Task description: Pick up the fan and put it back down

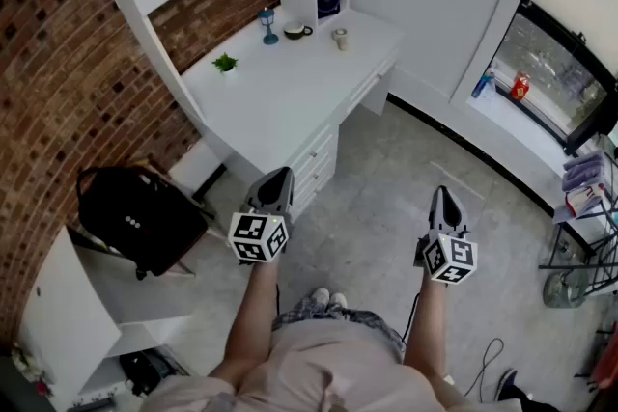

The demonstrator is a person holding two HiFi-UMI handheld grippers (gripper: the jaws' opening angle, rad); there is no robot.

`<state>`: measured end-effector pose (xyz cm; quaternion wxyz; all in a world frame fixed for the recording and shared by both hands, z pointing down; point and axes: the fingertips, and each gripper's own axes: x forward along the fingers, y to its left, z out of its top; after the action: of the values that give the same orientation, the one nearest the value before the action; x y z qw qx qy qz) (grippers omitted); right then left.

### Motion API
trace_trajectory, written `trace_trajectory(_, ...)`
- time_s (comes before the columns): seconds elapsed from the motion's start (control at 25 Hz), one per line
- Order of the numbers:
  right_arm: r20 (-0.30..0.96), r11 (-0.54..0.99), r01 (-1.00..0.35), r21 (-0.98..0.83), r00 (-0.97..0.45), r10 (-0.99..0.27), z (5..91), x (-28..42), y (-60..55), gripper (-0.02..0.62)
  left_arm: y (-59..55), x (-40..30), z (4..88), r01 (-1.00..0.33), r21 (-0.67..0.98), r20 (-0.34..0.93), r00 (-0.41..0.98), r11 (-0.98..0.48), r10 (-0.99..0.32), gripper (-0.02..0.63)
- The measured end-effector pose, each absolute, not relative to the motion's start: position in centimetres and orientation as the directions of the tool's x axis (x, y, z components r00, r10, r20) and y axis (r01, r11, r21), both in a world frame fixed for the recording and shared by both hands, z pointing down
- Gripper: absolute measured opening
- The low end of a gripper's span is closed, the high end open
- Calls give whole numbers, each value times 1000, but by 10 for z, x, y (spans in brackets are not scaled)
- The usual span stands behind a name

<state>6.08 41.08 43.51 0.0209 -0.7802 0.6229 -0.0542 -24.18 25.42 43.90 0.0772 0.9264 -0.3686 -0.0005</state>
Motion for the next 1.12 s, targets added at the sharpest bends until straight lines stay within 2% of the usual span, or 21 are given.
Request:
trace_trajectory(1.08, 49, -182, -971, -153, 176, -983, 434, 65, 410, 16, 261, -217, 446, -667, 150, 79, 744, -729, -664, 28)
trace_trajectory(1.12, 47, -175, -973, -153, 170, -984, 433, 64, 410, 48, 261, -216, 447, -665, 152, 80, 745, -731, -662, 28)
